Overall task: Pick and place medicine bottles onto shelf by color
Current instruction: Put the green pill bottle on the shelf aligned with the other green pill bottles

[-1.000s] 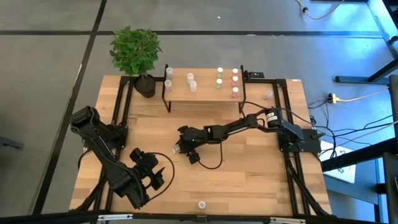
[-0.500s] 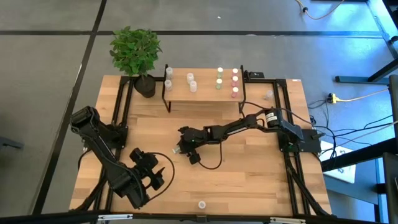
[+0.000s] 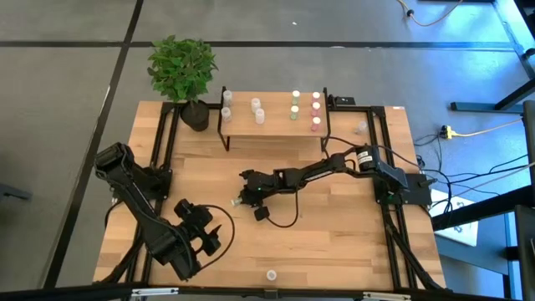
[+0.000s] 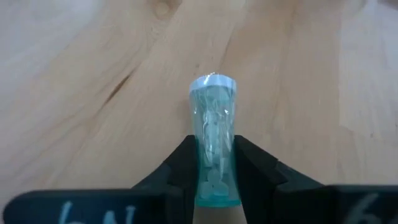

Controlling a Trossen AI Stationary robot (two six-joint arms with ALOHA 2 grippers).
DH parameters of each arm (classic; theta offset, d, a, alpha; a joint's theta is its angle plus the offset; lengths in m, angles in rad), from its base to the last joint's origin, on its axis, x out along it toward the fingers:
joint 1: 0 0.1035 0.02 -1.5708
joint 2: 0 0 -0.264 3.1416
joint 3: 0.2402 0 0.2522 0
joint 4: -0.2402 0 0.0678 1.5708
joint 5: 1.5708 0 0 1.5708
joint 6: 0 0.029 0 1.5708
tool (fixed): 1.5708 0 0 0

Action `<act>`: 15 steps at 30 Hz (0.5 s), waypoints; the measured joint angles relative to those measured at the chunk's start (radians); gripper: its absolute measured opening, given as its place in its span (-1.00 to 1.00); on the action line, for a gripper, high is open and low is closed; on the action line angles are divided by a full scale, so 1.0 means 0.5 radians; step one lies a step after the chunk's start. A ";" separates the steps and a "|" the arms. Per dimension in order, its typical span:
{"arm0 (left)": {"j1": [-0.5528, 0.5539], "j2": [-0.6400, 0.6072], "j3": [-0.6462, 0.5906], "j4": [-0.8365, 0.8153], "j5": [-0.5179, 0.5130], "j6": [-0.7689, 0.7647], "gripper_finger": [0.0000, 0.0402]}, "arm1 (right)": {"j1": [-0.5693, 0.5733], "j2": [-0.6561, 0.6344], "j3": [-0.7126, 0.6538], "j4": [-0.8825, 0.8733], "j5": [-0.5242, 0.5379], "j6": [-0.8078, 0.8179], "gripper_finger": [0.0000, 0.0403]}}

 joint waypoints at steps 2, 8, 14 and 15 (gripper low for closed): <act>0.000 0.000 0.000 0.000 0.000 0.001 0.55 | 0.002 0.000 0.000 0.007 -0.030 0.001 -0.57; 0.000 0.000 0.000 0.000 0.000 0.002 0.56 | 0.032 0.000 0.000 0.043 -0.036 0.030 -0.54; -0.001 0.000 0.000 0.000 0.023 0.017 0.56 | 0.048 -0.020 -0.001 0.024 -0.095 0.172 -0.53; -0.001 0.000 0.000 0.000 0.038 0.017 0.56 | 0.048 -0.030 -0.001 0.024 -0.129 0.196 -0.53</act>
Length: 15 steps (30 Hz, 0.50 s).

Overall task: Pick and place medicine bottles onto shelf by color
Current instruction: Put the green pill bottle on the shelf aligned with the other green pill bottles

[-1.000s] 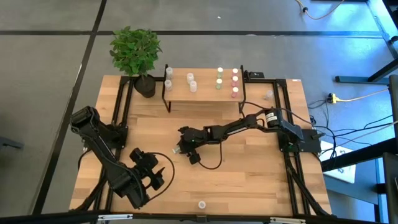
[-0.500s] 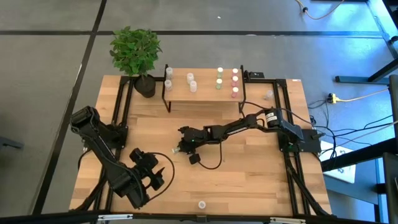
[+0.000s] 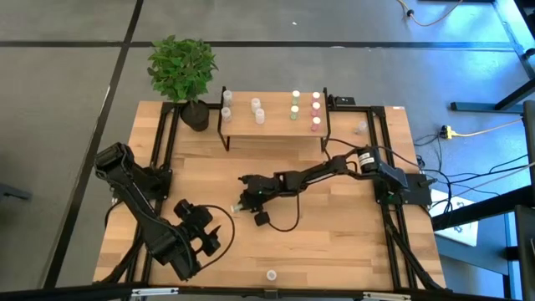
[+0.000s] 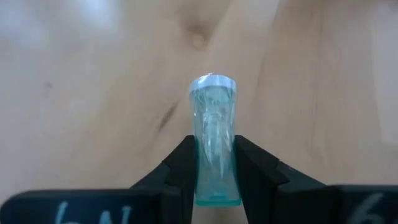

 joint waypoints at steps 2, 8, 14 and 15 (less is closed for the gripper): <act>0.000 0.000 0.000 0.000 0.022 0.001 0.56 | 0.000 -0.032 0.000 -0.012 -0.044 0.017 -0.53; -0.001 0.000 0.000 -0.001 0.023 0.051 0.55 | 0.000 -0.210 0.000 -0.328 -0.050 -0.014 -0.53; 0.001 0.000 0.000 -0.008 0.003 0.106 0.55 | -0.001 -0.414 0.000 -0.647 0.031 -0.100 -0.53; 0.001 0.000 0.000 -0.008 -0.006 0.106 0.55 | 0.001 -0.449 0.000 -0.682 0.041 -0.102 -0.53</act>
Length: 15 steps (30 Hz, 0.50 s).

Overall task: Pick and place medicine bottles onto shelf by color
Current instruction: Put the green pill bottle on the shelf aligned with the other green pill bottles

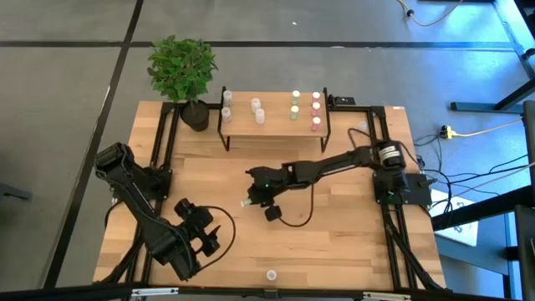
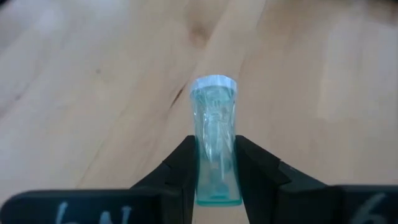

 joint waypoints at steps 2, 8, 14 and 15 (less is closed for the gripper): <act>-0.001 0.000 0.000 0.000 -0.027 0.001 0.55 | 0.000 -0.075 0.000 -0.053 0.008 0.002 -0.53; 0.000 -0.001 0.000 0.028 -0.212 0.177 0.55 | 0.022 -0.228 0.000 -0.059 0.016 -0.021 -0.52; 0.041 -0.001 0.000 0.040 -0.292 0.386 0.56 | 0.068 -0.260 0.000 -0.005 0.088 -0.043 -0.52; 0.056 -0.001 0.000 0.042 -0.307 0.404 0.56 | 0.078 -0.260 0.000 0.014 0.112 -0.046 -0.52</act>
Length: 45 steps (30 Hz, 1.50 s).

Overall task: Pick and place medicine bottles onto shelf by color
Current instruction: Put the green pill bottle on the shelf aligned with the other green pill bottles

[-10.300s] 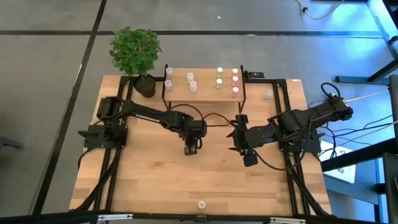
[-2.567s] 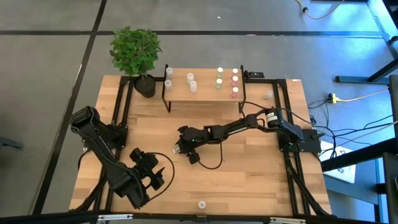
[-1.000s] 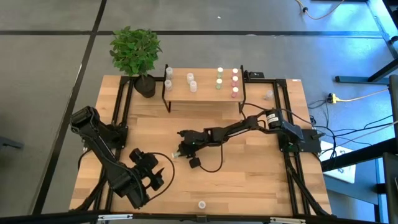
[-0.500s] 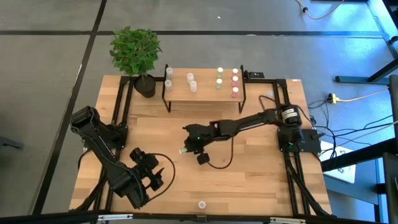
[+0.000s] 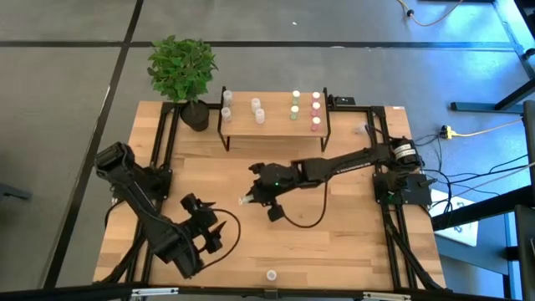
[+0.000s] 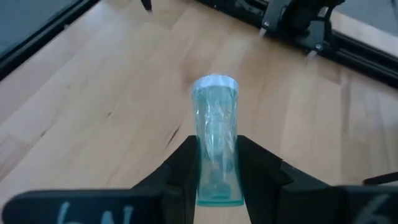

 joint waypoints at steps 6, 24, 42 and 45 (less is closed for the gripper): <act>0.092 0.000 0.000 0.060 -0.061 0.273 0.54 | 0.049 0.000 0.000 0.114 0.098 -0.004 -0.52; 0.227 0.000 0.000 0.285 -0.206 0.851 0.53 | 0.120 0.000 0.000 0.317 0.098 -0.056 -0.52; 0.294 0.000 0.000 0.407 -0.218 1.078 0.52 | 0.142 0.000 0.000 0.349 0.098 -0.047 -0.52; 0.320 0.000 0.000 0.482 -0.203 1.199 0.46 | 0.142 0.000 0.000 0.348 0.098 -0.044 -0.52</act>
